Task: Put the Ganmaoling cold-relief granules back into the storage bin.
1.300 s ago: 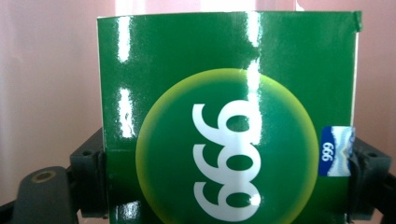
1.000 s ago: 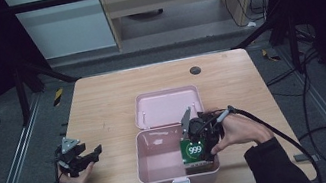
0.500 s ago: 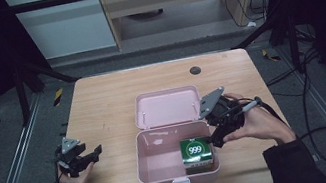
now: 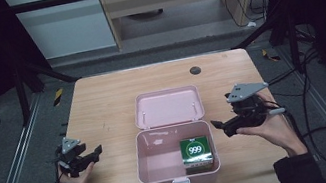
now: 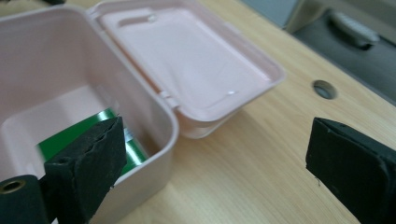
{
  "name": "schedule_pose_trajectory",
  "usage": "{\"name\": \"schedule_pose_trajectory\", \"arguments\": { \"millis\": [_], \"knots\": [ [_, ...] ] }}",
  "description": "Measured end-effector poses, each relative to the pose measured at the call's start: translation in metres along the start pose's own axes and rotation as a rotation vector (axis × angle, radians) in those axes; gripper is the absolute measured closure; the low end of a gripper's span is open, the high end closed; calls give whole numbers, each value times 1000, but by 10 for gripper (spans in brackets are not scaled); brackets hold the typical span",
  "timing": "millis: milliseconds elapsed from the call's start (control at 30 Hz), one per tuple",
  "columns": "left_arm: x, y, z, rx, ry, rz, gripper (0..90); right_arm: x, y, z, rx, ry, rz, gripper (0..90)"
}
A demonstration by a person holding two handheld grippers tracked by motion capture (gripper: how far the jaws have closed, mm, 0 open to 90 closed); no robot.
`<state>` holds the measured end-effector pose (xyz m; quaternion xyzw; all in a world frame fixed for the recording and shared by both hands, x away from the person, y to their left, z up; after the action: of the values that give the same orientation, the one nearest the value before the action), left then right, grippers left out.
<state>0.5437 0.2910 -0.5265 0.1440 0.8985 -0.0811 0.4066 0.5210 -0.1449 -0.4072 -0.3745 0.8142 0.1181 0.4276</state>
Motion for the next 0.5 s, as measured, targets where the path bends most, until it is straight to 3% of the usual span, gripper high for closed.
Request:
{"name": "schedule_pose_trajectory", "arguments": {
  "millis": [33,67,100,133,167,233,267,500],
  "knots": [
    [0,0,0,0,1,1,329,2,-4,-1,20,-26,31,55],
    [0,0,0,0,1,1,329,2,-4,-1,20,-26,31,55],
    [0,0,0,-1,1,0,328,7,-13,-2,60,-76,89,52],
    [0,0,0,-1,1,0,328,7,-13,-2,60,-76,89,52],
    [0,0,0,-1,1,-1,327,13,-21,-3,98,-116,145,54],
    [0,0,1,-1,1,-1,326,18,-25,-3,115,-127,158,56],
    [0,0,1,-1,1,0,323,26,-31,-2,150,-138,174,57],
    [1,0,1,-3,0,1,313,57,-45,7,215,-163,256,53]
  ]
}}
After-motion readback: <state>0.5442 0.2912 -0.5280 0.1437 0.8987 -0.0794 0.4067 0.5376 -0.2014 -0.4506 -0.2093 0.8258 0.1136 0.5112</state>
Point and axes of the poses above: each handheld gripper's, and its own axes: z roughly forward along the jaws, x roughly out of its underside, y roughly to its left, the point moved 10 cm from there along z, roughly forward along the jaws, and after that the axes turned 3 degrees about y, right-handed, at the moved point
